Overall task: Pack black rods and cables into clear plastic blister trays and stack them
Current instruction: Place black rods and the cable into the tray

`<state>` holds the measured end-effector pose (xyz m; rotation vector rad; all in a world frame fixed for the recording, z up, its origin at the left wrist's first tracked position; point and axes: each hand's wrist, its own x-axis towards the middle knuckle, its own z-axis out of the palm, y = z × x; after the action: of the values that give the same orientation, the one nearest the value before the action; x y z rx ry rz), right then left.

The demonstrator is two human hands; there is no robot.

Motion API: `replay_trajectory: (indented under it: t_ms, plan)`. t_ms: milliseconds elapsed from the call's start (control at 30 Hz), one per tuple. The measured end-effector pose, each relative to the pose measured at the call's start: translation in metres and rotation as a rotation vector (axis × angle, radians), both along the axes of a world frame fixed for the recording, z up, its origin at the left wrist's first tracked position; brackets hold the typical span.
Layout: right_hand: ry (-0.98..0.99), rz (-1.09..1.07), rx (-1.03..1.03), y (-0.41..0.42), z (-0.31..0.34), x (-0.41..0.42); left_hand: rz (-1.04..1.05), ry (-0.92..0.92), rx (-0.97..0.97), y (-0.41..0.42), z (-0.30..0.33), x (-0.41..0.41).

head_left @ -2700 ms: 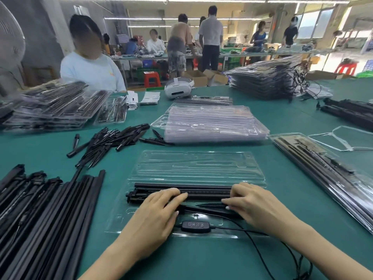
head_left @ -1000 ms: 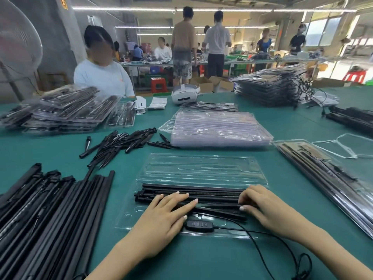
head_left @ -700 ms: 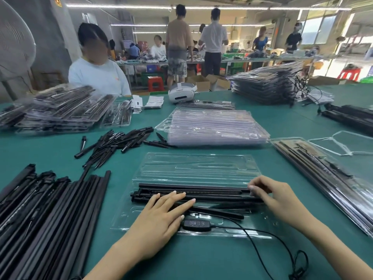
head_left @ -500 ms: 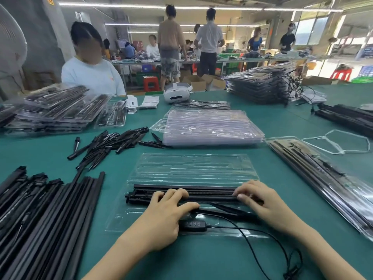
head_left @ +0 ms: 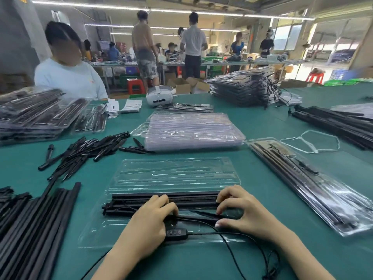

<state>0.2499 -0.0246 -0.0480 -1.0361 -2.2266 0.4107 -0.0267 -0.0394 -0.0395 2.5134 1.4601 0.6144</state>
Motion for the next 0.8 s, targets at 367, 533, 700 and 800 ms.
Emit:
replay_trajectory:
  t_ms: [367, 533, 700, 800]
  plan:
    - [0.121, -0.072, -0.026, -0.0024, -0.0015, 0.0018, 0.031, -0.025, 0.045, -0.0054, -0.0058, -0.0013]
    - [0.144, -0.107, -0.06, -0.0037, -0.0019, 0.0022, 0.038, -0.024, 0.05, -0.0048, -0.0061, -0.001]
    - [0.155, -0.123, -0.113, -0.0057, -0.0015, 0.0035, 0.042, -0.011, 0.078, -0.0047, -0.0087, 0.0004]
    - [0.152, -0.118, -0.122, -0.0055, -0.0003, 0.0027, 0.048, 0.001, 0.072, -0.0032, -0.01, 0.001]
